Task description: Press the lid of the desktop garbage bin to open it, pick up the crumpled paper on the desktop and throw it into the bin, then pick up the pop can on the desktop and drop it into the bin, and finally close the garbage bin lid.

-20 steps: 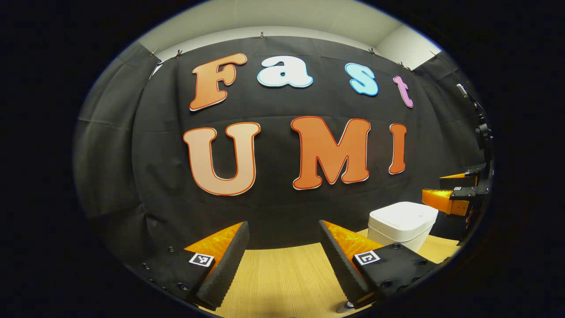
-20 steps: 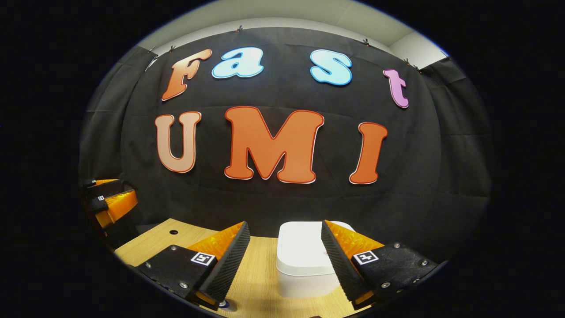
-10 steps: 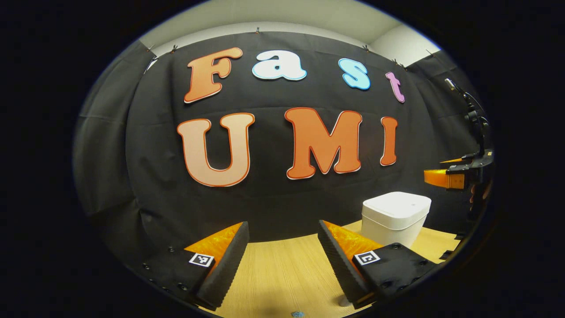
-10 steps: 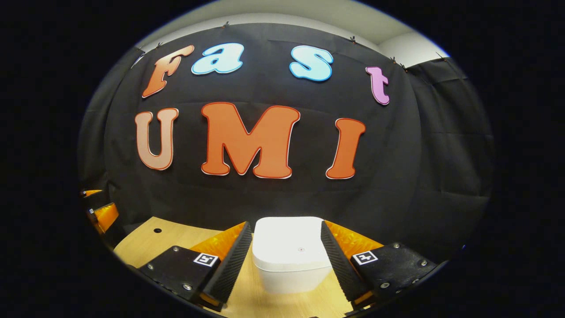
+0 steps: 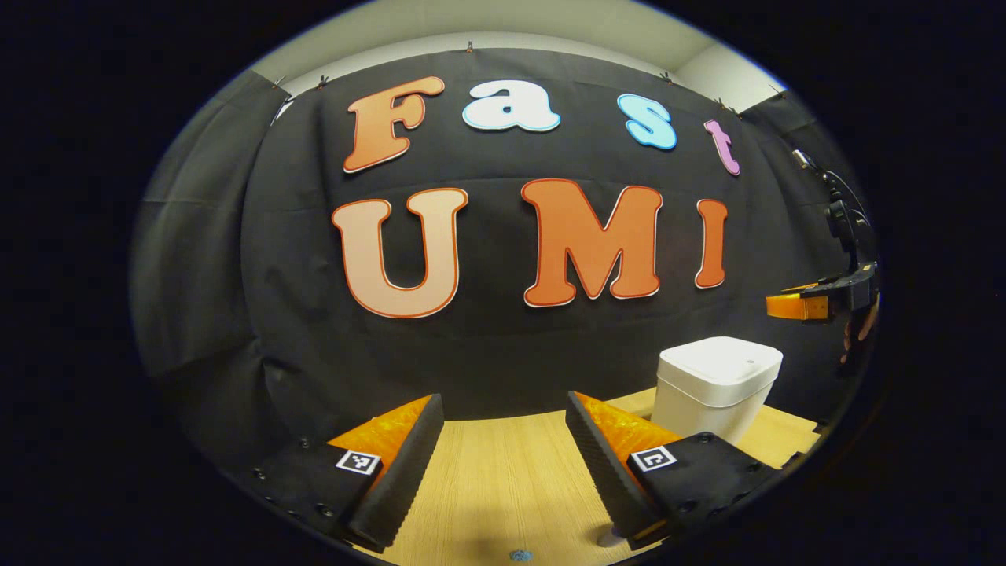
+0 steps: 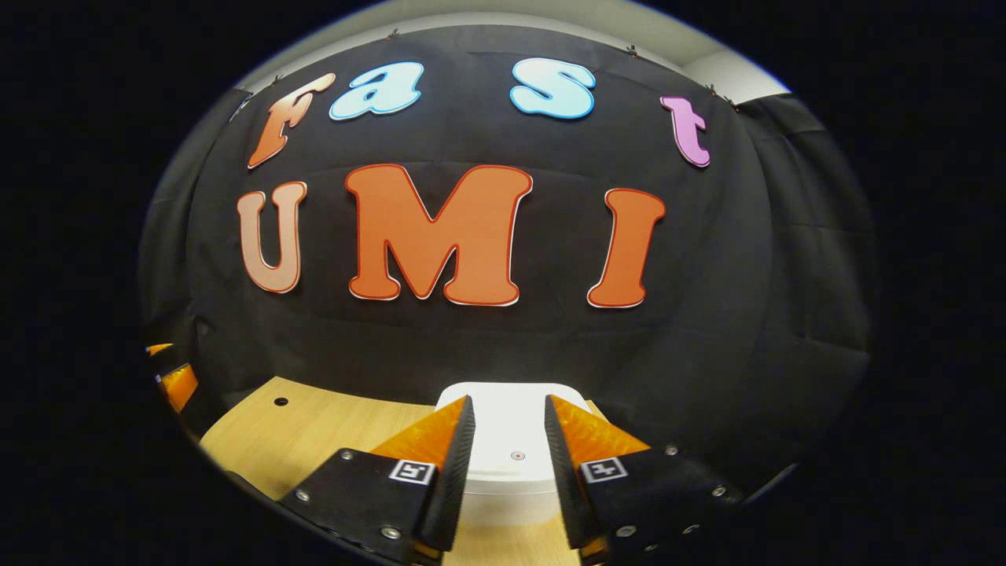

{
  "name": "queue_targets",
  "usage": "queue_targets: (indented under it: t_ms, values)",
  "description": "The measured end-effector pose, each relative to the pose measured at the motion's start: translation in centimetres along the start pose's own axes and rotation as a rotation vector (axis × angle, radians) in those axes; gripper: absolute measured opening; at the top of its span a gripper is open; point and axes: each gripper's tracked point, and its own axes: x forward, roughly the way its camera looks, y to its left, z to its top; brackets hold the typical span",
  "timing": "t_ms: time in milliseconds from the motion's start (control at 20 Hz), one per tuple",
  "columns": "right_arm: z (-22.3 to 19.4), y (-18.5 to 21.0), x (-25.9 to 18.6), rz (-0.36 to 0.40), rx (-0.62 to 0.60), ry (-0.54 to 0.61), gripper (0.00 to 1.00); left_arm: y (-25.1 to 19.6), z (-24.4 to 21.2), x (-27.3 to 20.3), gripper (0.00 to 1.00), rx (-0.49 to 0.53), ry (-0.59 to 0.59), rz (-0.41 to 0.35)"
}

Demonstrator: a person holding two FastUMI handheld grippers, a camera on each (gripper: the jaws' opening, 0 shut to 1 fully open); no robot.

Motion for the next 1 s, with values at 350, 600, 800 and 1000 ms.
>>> queue_targets:
  t_ms: [350,600,800,1000]
  values:
    - [-2.0,-1.0,2.9,0.013,0.028,0.058,0.08,0.0,-0.5,-0.1,1.0,0.014,0.034,0.059]
    - [-3.6,-1.5,3.8,0.036,0.049,0.096,0.01,-0.5,-0.8,-0.4,1.0,0.022,0.048,0.078]
    - [-5.5,-1.1,4.2,0.065,0.052,0.148,0.01,-1.1,-0.8,-0.7,1.0,0.029,0.052,0.084]
    - [-8.2,-0.6,4.9,0.09,0.046,0.216,0.01,-1.4,-0.8,-1.0,1.0,0.036,0.055,0.095]
